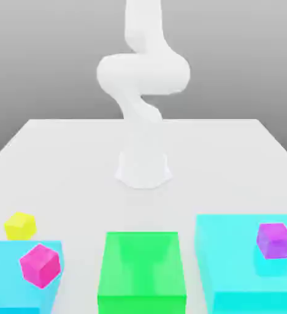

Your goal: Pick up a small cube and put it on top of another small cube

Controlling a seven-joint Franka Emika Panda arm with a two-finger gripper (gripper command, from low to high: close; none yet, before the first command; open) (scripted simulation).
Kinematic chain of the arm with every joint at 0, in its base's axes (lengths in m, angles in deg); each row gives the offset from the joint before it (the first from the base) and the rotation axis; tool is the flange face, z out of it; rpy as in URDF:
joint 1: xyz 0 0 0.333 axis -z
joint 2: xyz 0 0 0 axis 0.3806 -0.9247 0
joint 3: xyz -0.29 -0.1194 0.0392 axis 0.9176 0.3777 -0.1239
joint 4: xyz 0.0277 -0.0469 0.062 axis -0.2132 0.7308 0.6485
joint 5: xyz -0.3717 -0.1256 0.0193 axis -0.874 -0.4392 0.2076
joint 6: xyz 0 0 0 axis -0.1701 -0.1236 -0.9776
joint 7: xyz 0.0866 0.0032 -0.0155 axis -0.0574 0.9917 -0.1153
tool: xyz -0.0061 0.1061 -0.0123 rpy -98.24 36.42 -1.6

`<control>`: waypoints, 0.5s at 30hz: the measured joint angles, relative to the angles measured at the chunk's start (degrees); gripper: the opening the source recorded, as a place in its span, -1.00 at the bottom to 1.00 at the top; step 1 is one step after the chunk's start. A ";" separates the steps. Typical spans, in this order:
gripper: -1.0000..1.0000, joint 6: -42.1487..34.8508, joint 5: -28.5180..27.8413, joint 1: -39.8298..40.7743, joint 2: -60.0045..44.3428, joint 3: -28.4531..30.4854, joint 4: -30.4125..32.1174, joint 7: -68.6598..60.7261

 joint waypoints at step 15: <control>0.00 12.92 -11.19 13.47 -24.83 10.53 10.46 -6.40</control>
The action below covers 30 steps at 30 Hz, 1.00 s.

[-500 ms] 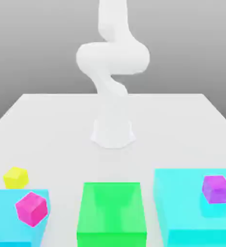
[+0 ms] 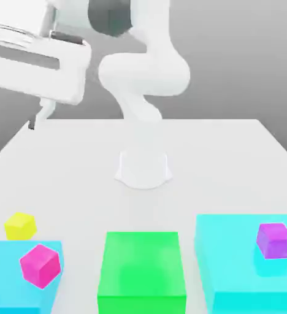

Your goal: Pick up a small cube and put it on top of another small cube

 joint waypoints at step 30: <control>-1.00 19.48 26.42 17.70 -30.88 0.24 8.87 -32.64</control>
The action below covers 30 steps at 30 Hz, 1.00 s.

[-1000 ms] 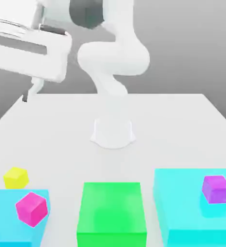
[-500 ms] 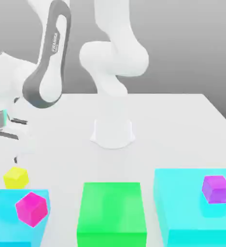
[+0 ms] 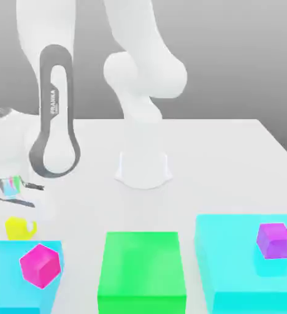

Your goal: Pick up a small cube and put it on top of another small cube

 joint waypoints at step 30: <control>1.00 -20.87 -10.02 -20.33 5.32 -3.16 -16.01 62.04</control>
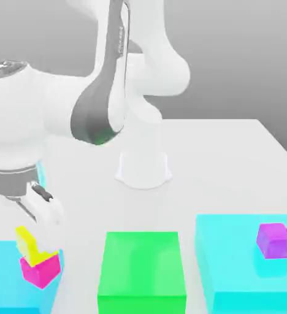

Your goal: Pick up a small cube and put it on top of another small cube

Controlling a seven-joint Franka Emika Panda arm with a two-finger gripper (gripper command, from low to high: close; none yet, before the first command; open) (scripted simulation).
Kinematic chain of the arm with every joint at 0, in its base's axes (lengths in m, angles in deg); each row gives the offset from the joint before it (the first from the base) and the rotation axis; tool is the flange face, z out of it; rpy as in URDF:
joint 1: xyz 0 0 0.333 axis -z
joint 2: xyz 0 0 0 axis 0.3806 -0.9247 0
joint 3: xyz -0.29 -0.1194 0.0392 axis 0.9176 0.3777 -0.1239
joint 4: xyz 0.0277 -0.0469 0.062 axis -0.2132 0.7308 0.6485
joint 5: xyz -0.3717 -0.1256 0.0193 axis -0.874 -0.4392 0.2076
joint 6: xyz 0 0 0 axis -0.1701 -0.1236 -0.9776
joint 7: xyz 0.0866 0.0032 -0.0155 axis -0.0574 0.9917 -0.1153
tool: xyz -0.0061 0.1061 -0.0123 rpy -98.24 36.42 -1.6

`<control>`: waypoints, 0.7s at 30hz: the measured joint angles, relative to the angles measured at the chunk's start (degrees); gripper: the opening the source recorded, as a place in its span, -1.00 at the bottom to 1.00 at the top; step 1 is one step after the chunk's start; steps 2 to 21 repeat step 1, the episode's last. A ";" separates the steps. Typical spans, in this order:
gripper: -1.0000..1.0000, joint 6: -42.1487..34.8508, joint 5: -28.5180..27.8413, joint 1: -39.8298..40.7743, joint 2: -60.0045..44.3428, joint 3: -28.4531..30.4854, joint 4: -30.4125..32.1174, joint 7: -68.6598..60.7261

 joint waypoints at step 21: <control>1.00 0.00 0.00 0.00 0.00 0.00 0.00 0.00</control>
